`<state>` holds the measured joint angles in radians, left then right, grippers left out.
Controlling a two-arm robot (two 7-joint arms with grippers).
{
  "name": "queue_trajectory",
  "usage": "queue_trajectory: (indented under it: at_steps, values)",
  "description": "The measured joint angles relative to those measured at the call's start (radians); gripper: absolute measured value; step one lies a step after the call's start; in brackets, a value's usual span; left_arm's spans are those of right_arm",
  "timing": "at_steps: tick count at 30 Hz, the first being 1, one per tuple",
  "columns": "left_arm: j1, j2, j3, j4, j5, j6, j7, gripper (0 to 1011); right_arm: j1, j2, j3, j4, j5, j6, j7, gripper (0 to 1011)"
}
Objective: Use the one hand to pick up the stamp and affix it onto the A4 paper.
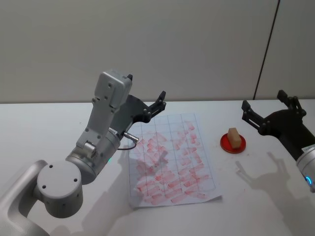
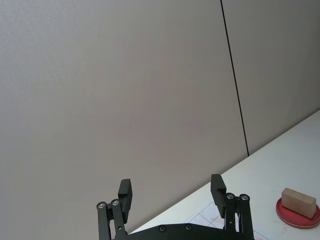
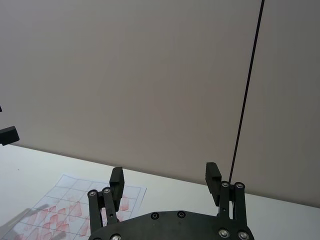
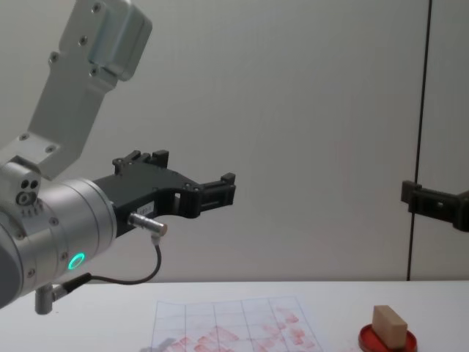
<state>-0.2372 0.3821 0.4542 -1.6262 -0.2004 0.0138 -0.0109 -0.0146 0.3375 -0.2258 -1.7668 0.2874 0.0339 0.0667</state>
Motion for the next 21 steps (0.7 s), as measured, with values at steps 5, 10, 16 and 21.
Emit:
queue_trajectory:
  at_steps: [5,10,16,21]
  values:
    - [0.000,0.000,0.000,0.000,0.000,0.000,0.000,1001,0.000,0.000,0.000,0.000,0.000,0.000,0.000,1001]
    - [0.000,0.000,0.000,0.000,0.000,0.000,0.000,1001,0.000,0.000,0.000,0.000,0.000,0.000,0.000,1001]
    - [0.000,0.000,0.000,0.000,0.000,0.000,0.000,1001,0.000,0.000,0.000,0.000,0.000,0.000,0.000,1001]
    - [0.000,0.000,0.000,0.000,0.000,0.000,0.000,1001,0.000,0.000,0.000,0.000,0.000,0.000,0.000,1001]
